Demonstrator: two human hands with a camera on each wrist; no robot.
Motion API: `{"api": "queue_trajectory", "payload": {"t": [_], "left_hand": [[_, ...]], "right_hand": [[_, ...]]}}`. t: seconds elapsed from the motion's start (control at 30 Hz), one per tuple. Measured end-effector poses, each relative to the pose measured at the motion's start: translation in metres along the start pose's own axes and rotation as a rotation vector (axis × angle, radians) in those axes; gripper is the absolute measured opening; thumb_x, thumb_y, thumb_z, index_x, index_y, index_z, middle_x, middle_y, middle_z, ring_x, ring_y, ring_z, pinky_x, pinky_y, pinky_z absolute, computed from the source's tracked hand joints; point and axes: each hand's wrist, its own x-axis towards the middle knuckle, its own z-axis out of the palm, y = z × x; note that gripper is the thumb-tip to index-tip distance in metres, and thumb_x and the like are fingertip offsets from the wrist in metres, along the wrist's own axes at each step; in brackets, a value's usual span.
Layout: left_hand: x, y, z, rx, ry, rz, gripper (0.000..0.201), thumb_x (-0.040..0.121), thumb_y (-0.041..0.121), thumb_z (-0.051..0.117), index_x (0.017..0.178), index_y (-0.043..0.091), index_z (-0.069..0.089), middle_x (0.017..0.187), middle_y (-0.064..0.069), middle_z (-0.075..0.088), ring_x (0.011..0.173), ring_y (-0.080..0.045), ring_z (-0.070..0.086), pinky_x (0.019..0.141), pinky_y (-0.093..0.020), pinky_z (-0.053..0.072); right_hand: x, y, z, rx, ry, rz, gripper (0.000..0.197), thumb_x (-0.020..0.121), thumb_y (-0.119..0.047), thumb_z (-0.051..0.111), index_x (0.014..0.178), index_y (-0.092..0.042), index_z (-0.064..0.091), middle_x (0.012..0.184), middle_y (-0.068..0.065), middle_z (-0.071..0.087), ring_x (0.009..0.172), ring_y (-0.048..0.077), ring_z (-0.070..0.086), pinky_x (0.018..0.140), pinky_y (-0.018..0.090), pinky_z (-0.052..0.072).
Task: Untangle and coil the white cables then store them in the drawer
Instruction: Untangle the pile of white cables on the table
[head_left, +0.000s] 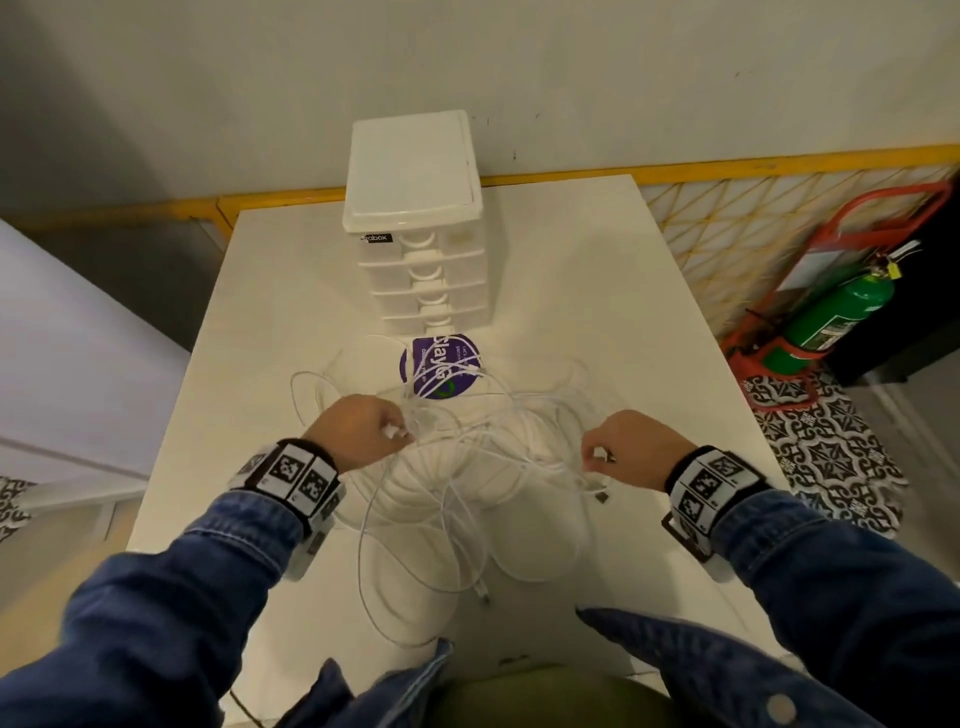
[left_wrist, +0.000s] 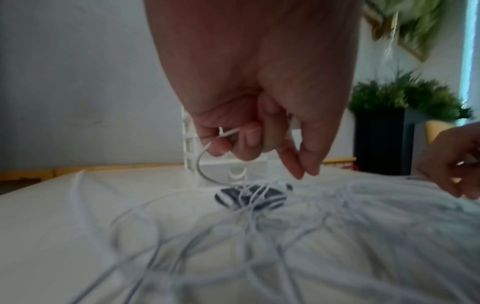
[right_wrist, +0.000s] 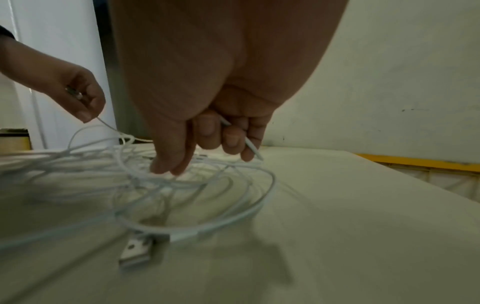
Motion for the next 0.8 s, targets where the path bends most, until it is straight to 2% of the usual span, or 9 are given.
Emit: {"api": "queue_trajectory", "payload": {"t": [0.1,0.2,0.3,0.43,0.53,0.6,0.67,0.73,0.8], "left_hand": [[-0.012,-0.024,0.006,0.02,0.025,-0.216,0.032,0.09,0.041,0.055,0.096,0.012,0.069,0.095,-0.009,0.069,0.095,-0.029,0.062,0.078,-0.03,0.042],[-0.026,-0.041,0.001,-0.024,0.117,-0.343,0.036,0.095,0.037,0.049,0.098,0.007,0.068,0.101,-0.016,0.069,0.097,-0.034,0.061,0.081,-0.035,0.044],[-0.037,-0.049,0.003,-0.018,0.116,-0.375,0.034,0.095,0.036,0.048,0.098,0.006,0.065,0.1,-0.018,0.069,0.096,-0.035,0.061,0.079,-0.036,0.044],[-0.05,-0.05,0.013,0.048,0.061,-0.376,0.032,0.093,0.038,0.053,0.098,0.01,0.068,0.098,-0.011,0.069,0.095,-0.031,0.062,0.079,-0.032,0.04],[-0.059,-0.054,0.019,0.03,0.077,-0.408,0.028,0.089,0.035,0.059,0.096,0.01,0.07,0.095,-0.011,0.069,0.094,-0.03,0.062,0.08,-0.032,0.04],[-0.065,-0.061,0.023,-0.047,0.128,-0.442,0.023,0.088,0.03,0.063,0.093,0.009,0.071,0.094,-0.013,0.069,0.093,-0.032,0.061,0.076,-0.031,0.04],[-0.07,-0.067,0.025,-0.132,0.18,-0.47,0.023,0.088,0.027,0.063,0.098,0.008,0.071,0.097,-0.014,0.069,0.094,-0.033,0.061,0.079,-0.032,0.042],[-0.072,-0.066,0.026,-0.178,0.227,-0.428,0.019,0.088,0.023,0.063,0.097,0.008,0.072,0.096,-0.014,0.07,0.093,-0.033,0.062,0.08,-0.034,0.045],[-0.07,-0.054,0.026,-0.199,0.284,-0.301,0.013,0.086,0.02,0.067,0.091,0.01,0.073,0.092,-0.012,0.072,0.088,-0.031,0.065,0.078,-0.032,0.047]], "right_hand": [[0.0,0.0,0.01,0.035,-0.071,0.003,0.02,0.088,-0.023,0.052,0.102,-0.024,0.067,0.1,0.002,0.068,0.086,0.017,0.059,0.076,0.023,0.041],[0.0,-0.001,0.017,0.11,-0.143,-0.004,0.025,0.087,-0.019,0.053,0.104,-0.028,0.069,0.114,-0.002,0.066,0.103,0.017,0.06,0.088,0.023,0.043],[0.004,0.0,0.019,0.15,-0.197,-0.006,0.026,0.087,-0.017,0.055,0.102,-0.031,0.07,0.113,-0.006,0.063,0.107,0.014,0.057,0.094,0.024,0.042],[0.01,0.002,0.018,0.146,-0.218,-0.014,0.023,0.076,-0.013,0.066,0.091,-0.029,0.071,0.097,-0.009,0.054,0.095,0.012,0.054,0.081,0.02,0.04],[0.009,0.007,0.018,0.164,-0.106,0.0,0.013,0.079,-0.015,0.065,0.081,-0.028,0.067,0.089,-0.007,0.057,0.092,0.015,0.057,0.08,0.023,0.043],[0.005,0.01,0.017,0.334,0.034,0.016,0.018,0.084,-0.018,0.063,0.074,-0.032,0.058,0.08,-0.012,0.058,0.081,0.013,0.056,0.07,0.018,0.041],[0.003,0.007,0.013,0.495,0.226,0.04,0.012,0.088,-0.019,0.059,0.078,-0.025,0.056,0.078,-0.01,0.058,0.077,0.013,0.055,0.066,0.015,0.039],[0.004,-0.002,0.007,0.541,0.389,0.031,0.006,0.09,-0.019,0.056,0.085,-0.015,0.055,0.087,0.0,0.058,0.079,0.016,0.055,0.071,0.022,0.04],[0.006,-0.015,-0.002,0.544,0.486,-0.018,0.005,0.091,-0.017,0.054,0.088,-0.013,0.054,0.091,0.002,0.056,0.074,0.014,0.052,0.07,0.023,0.039]]}}
